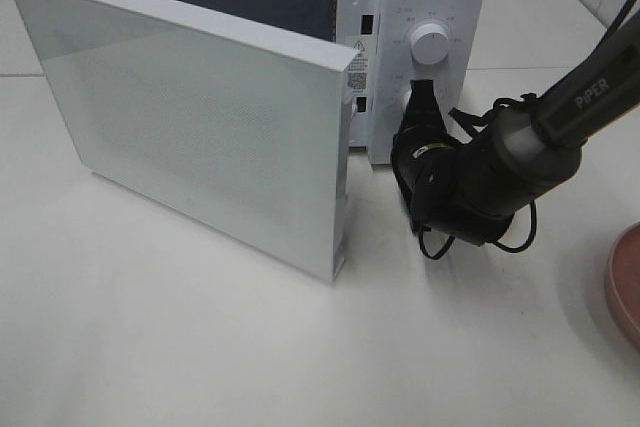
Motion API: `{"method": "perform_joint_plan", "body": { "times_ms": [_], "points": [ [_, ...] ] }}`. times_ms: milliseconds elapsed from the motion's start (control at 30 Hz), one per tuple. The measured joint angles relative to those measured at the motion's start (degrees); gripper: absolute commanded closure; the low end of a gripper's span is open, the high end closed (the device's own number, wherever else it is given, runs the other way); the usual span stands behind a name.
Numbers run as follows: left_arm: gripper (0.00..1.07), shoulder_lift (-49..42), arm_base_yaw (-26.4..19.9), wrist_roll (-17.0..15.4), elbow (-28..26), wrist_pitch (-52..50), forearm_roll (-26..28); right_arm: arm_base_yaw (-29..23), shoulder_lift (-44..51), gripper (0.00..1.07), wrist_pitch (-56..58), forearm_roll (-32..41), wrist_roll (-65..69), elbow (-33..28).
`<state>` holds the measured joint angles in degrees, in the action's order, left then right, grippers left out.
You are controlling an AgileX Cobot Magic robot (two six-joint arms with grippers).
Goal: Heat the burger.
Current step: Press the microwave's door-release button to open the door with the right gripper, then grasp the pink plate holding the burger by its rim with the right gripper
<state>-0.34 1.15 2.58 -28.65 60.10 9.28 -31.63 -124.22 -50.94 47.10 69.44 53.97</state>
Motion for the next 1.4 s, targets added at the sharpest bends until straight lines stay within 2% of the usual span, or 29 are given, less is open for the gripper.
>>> {"method": "perform_joint_plan", "body": {
  "times_ms": [367, 667, 1133, 1400],
  "points": [
    [0.09, 0.0, 0.0, 0.0, 0.0, 0.0, 0.0, -0.1, 0.2, 1.07, 1.3, 0.2, -0.1, 0.1],
    [0.09, 0.0, 0.0, 0.0, 0.0, 0.0, 0.0, -0.3, 2.8, 1.07, 1.9, -1.3, 0.0, -2.4],
    [0.09, 0.0, 0.0, 0.0, 0.0, 0.0, 0.0, -0.6, 9.7, 1.07, 10.5, -4.0, -1.8, -6.8],
    [0.09, 0.0, 0.0, 0.0, 0.0, 0.0, 0.0, -0.6, 16.6, 1.07, 19.5, -4.0, -12.4, -12.3]
  ]
}}
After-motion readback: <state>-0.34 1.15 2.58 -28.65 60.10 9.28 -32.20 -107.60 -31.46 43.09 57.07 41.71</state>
